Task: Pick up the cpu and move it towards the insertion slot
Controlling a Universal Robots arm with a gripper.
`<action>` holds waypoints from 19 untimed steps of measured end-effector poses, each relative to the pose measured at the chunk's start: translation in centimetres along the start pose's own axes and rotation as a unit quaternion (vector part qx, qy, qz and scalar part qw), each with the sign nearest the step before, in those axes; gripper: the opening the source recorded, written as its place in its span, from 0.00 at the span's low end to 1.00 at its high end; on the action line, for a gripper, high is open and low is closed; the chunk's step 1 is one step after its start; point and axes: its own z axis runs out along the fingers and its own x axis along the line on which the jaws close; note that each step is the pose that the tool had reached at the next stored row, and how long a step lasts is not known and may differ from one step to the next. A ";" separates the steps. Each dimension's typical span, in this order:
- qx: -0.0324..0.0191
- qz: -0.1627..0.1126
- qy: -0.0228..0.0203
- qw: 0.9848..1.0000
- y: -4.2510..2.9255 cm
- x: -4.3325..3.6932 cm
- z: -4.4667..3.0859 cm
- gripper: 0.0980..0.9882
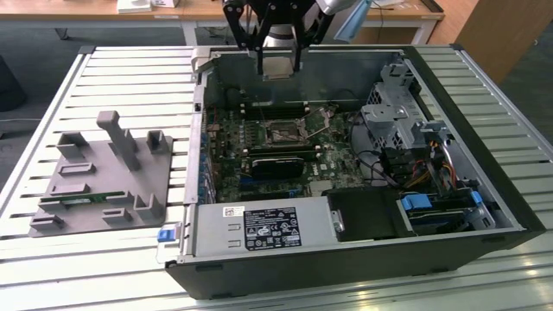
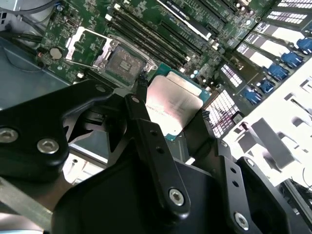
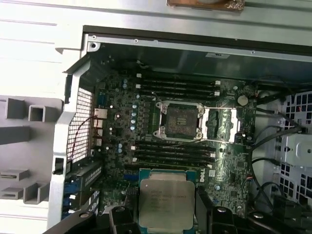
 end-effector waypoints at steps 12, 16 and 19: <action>0.000 0.000 0.000 1.000 1.14 -0.55 0.17 0.51; 0.000 0.000 0.000 1.000 1.97 -0.68 0.25 0.51; 0.000 0.000 0.000 1.000 2.81 -0.81 0.35 0.51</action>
